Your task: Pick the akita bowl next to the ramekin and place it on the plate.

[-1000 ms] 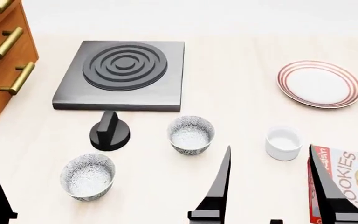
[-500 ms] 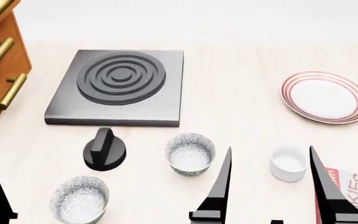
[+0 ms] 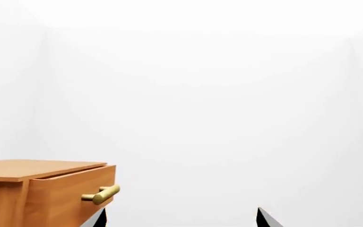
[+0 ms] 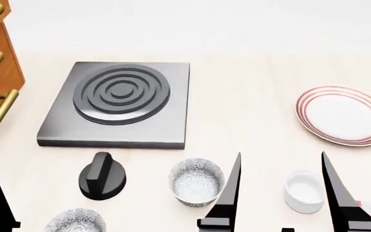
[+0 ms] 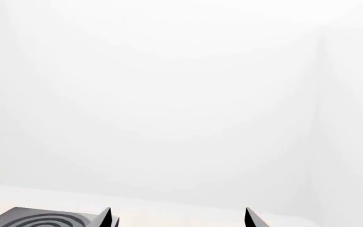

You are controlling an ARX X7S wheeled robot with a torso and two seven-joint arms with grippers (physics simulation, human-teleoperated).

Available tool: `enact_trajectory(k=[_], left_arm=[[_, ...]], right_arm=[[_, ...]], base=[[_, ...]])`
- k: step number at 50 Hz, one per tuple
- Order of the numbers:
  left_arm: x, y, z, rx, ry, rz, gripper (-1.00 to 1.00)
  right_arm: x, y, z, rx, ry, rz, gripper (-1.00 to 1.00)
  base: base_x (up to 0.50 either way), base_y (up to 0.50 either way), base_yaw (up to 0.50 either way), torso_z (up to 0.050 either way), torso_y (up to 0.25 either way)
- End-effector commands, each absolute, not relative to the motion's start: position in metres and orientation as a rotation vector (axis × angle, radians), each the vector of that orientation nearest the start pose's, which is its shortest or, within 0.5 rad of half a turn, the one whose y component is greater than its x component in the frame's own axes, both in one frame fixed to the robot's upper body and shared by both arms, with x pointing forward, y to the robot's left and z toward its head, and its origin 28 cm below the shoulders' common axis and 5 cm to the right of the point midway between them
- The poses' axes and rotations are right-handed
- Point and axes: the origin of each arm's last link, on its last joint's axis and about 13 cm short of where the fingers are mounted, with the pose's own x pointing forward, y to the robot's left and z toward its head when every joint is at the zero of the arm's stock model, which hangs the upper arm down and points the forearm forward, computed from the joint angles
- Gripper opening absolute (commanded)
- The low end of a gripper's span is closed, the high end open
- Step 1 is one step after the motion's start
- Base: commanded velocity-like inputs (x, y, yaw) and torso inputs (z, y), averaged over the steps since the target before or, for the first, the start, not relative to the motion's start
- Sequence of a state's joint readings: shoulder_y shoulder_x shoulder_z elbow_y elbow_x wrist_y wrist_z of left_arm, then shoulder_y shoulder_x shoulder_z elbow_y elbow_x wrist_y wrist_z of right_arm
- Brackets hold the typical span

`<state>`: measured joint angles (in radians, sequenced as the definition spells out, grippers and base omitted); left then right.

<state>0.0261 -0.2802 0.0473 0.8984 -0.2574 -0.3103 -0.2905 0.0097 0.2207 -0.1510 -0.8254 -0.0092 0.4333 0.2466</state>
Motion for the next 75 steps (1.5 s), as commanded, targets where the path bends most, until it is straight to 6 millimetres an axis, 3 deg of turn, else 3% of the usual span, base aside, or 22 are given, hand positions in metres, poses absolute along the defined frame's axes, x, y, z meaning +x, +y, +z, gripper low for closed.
enact_trajectory(k=[1, 75], left_arm=[[0.1633, 0.2193, 0.1681, -0.032, -0.527, 0.016, 1.00], [0.1609, 0.2208, 0.1680, -0.054, -0.556, 0.004, 1.00]], right_arm=[[0.1783, -0.1019, 0.1501, -0.151, -0.403, -0.074, 1.00], [0.1793, -0.1039, 0.1490, -0.161, -0.395, -0.089, 1.00]], base=[[0.17, 0.00, 0.00, 0.000, 0.000], [0.16, 0.00, 0.00, 0.000, 0.000]])
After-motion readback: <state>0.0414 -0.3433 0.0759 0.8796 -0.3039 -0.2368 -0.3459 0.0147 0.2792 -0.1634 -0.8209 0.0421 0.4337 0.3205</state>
